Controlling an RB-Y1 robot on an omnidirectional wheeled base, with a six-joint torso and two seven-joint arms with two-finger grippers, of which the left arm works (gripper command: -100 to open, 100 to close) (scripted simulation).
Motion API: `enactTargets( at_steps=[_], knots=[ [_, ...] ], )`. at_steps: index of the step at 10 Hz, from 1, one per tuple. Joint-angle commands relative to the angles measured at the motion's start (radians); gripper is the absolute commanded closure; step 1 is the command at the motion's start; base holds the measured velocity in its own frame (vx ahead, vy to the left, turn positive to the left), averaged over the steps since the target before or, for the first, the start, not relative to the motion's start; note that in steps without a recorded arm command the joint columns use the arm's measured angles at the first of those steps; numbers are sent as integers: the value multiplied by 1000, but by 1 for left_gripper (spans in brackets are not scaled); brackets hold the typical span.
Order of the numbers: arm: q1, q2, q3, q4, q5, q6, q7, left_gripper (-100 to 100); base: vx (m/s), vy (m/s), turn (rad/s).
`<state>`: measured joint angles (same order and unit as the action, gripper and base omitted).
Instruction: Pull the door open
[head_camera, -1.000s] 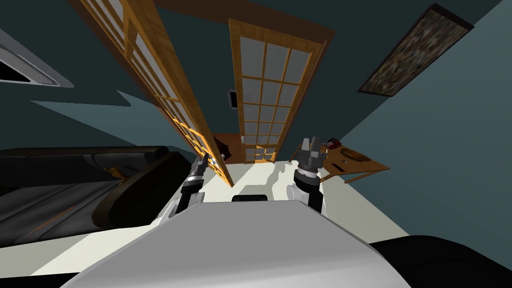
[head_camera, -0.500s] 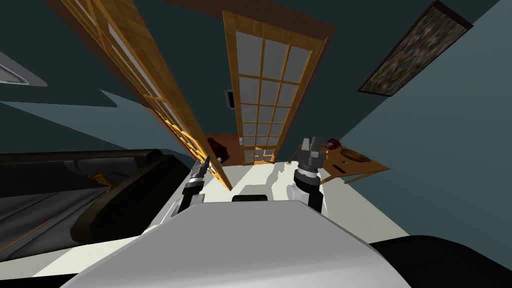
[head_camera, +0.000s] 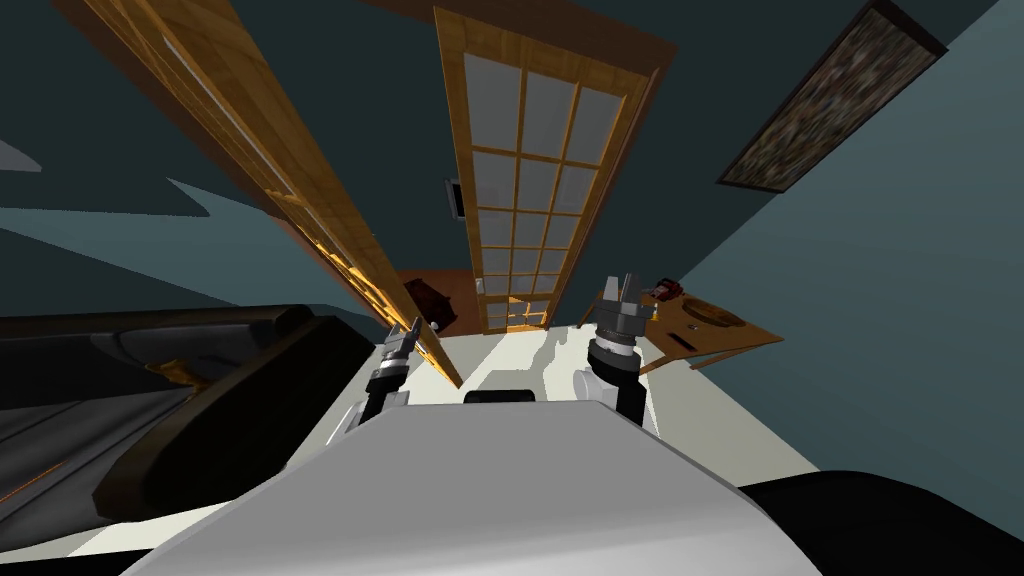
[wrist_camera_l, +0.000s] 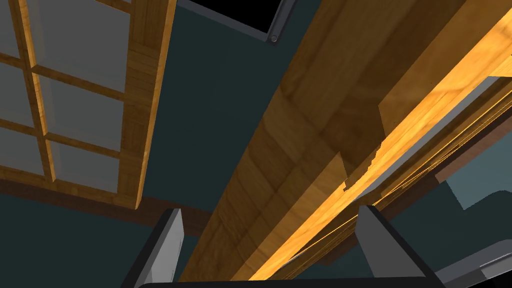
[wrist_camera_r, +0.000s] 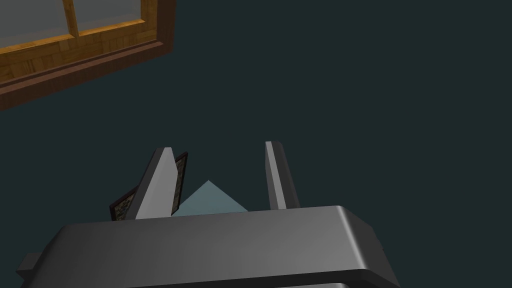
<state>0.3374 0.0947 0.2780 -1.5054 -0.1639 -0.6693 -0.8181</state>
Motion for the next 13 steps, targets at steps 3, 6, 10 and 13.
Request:
enactTargets(
  at_steps=[3,6,10,13],
  knots=[
    [-20,-9,17,76,-22,-20,-69,-100,87,-15,-43],
    [-35,-16,31,136,-39,-35,-120,-100,113,-4,-36],
    [-56,-26,50,213,-61,-54,-187,-100,103,-6,-36],
    [-75,-39,67,283,-81,-72,-248,-100,109,-9,-38]
  ],
)
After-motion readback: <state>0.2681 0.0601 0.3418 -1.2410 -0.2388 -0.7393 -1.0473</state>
